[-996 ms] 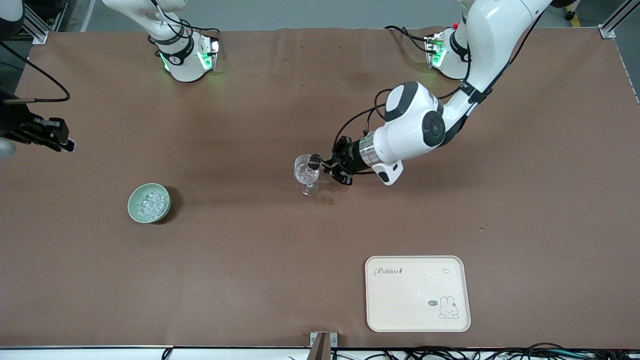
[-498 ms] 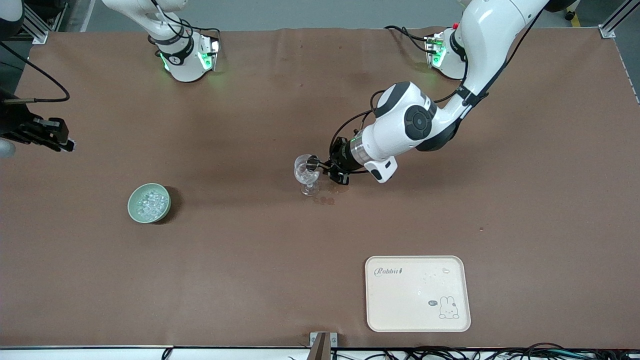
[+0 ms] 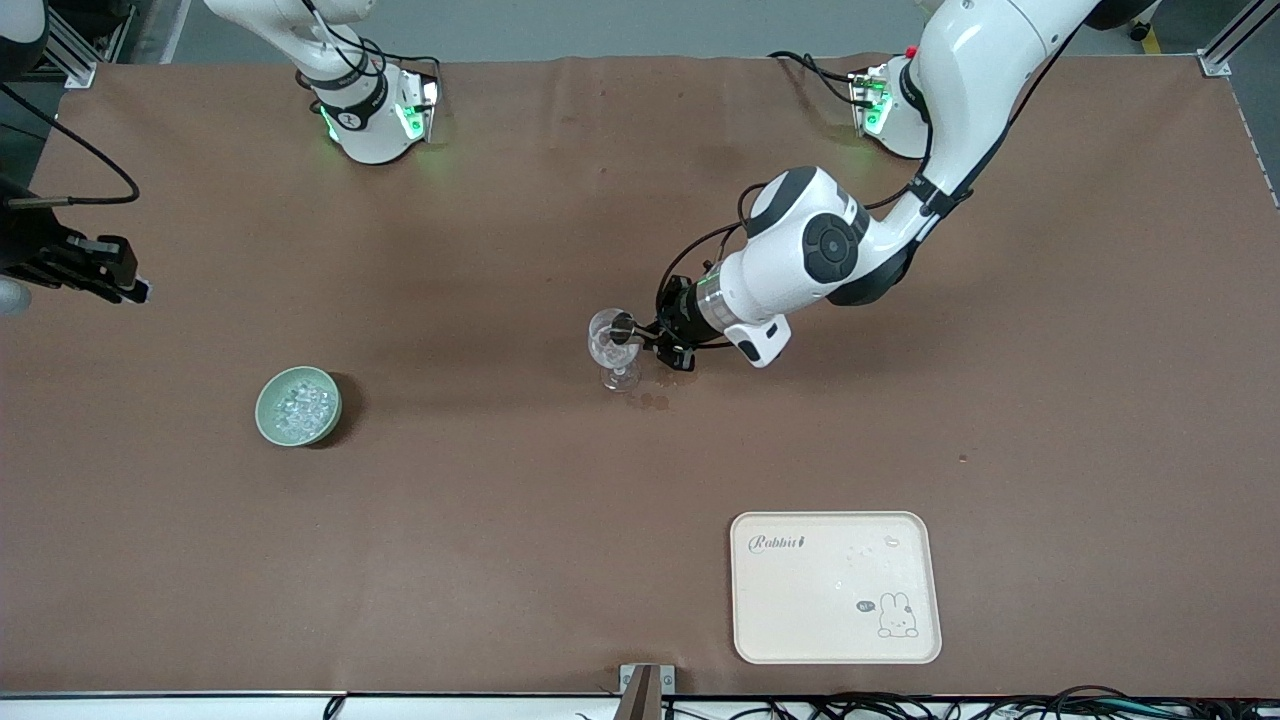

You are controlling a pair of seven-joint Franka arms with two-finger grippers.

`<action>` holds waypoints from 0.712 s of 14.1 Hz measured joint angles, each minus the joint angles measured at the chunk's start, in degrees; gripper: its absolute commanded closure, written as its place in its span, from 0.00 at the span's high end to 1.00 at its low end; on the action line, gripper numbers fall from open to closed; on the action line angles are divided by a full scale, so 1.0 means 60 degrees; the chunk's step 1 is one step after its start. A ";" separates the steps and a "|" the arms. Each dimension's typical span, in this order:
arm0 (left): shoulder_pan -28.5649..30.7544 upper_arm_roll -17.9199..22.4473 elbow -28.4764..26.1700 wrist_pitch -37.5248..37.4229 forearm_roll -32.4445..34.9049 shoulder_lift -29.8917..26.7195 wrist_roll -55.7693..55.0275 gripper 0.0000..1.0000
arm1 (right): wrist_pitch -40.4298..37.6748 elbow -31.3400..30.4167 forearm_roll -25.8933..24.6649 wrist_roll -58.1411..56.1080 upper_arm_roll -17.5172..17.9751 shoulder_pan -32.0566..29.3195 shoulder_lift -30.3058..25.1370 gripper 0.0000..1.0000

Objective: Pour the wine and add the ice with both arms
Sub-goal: 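Tilt the jigger over the wine glass rim with the left gripper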

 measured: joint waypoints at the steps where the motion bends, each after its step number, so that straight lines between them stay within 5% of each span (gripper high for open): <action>1: 0.0004 0.0000 0.0020 -0.0091 0.0017 0.0037 0.0090 0.01 | 0.0000 0.0000 0.0000 0.0000 0.0000 0.0000 0.0000 0.05; 4: 0.0126 0.0002 0.0170 -0.0728 -0.0132 0.0099 0.0984 0.00 | 0.0000 0.0000 0.0000 0.0000 0.0000 0.0000 0.0000 0.05; 10: 0.0778 0.0059 0.1189 -0.2553 -0.2471 0.0172 0.3388 0.01 | 0.0000 0.0000 0.0000 0.0000 0.0000 -0.0001 0.0000 0.05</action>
